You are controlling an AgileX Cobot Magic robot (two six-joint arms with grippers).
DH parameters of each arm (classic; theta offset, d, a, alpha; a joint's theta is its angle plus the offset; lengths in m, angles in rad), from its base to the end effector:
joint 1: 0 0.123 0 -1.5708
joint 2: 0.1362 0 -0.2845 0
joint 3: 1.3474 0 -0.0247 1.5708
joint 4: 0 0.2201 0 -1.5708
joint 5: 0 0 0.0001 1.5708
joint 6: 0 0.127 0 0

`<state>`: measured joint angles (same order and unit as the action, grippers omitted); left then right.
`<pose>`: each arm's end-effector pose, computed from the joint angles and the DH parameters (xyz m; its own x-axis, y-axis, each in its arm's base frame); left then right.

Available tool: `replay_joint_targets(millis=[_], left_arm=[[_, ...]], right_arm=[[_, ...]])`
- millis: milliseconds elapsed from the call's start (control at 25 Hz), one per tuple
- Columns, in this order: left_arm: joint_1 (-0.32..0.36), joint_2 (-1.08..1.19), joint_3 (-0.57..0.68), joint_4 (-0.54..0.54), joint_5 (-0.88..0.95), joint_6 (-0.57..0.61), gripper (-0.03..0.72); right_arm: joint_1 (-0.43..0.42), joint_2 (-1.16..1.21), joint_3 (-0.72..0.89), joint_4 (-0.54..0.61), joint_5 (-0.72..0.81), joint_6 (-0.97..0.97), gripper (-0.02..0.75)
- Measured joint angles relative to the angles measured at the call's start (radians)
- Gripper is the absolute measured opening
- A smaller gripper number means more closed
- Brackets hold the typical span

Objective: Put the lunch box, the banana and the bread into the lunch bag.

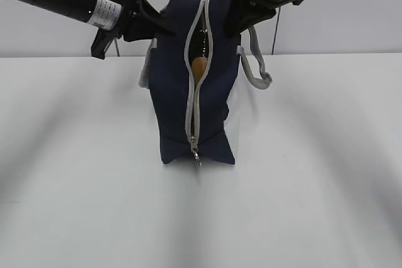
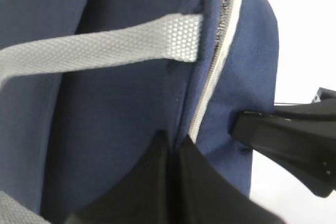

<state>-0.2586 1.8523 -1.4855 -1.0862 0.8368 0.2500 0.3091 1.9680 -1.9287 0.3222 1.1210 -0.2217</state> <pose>0.3686 -0.1839 0.2803 -0.9250 -0.2302 -0.3025 0.1155 0.5880 -0.8006 0.3925 0.1634 0.2974 -0.7918 -0.3308 -0.5135 -0.4891 0.8470 0.2085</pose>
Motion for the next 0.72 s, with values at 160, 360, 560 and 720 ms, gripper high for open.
replay_joint_targets(millis=[160,360,560,720], left_arm=[[0.0,0.029,-0.001,-0.009,0.0,0.0,-0.003],[-0.001,0.068,-0.001,-0.009,-0.001,0.0,-0.003],[0.003,0.069,-0.001,-0.003,-0.001,0.014,-0.003],[0.018,0.069,-0.001,0.007,-0.001,0.026,0.028]], right_arm=[[0.0,0.023,-0.002,-0.002,0.0,0.0,-0.006],[0.0,0.058,-0.006,-0.002,0.006,0.01,-0.006],[0.0,0.061,-0.01,-0.015,0.008,0.026,0.007],[0.0,0.061,-0.01,-0.021,0.019,0.025,0.111]])
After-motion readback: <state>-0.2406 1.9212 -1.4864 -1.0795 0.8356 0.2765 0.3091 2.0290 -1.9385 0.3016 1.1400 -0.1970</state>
